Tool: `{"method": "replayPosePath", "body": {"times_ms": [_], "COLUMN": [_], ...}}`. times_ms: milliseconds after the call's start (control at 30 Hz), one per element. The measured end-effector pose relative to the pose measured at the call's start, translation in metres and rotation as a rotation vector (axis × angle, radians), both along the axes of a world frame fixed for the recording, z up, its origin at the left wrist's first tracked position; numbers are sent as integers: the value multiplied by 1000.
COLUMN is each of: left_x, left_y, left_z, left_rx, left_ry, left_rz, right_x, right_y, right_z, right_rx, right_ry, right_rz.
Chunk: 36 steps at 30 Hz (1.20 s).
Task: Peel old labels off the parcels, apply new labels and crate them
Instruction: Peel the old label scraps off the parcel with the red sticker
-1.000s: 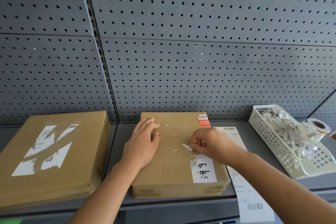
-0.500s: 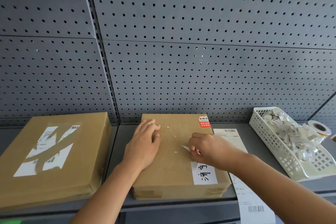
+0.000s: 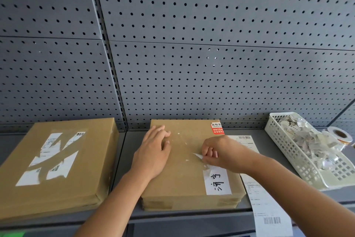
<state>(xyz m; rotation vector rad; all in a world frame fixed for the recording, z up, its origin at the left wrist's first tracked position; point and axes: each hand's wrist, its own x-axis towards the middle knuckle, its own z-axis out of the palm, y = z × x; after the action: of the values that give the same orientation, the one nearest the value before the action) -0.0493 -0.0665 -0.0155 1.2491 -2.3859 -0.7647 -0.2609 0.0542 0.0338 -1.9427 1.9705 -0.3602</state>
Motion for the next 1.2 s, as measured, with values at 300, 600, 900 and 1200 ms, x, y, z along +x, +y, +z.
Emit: {"method": "replayPosePath", "body": {"times_ms": [300, 600, 900, 1200], "left_x": [0, 0, 0, 1], "left_y": [-1, -3, -2, -3], "left_z": [-1, -3, -3, -3], "left_rx": [-4, -5, -4, -5], "left_ry": [-1, 8, 9, 5], "left_rz": [-3, -2, -4, 1], "right_x": [3, 1, 12, 10], "right_y": [0, 7, 1, -3], "right_z": [-9, -3, -2, -8], "right_rx": [-59, -91, -7, 0], "right_ry": [33, -21, 285, 242], "right_rz": [-75, 26, 86, 25]}}
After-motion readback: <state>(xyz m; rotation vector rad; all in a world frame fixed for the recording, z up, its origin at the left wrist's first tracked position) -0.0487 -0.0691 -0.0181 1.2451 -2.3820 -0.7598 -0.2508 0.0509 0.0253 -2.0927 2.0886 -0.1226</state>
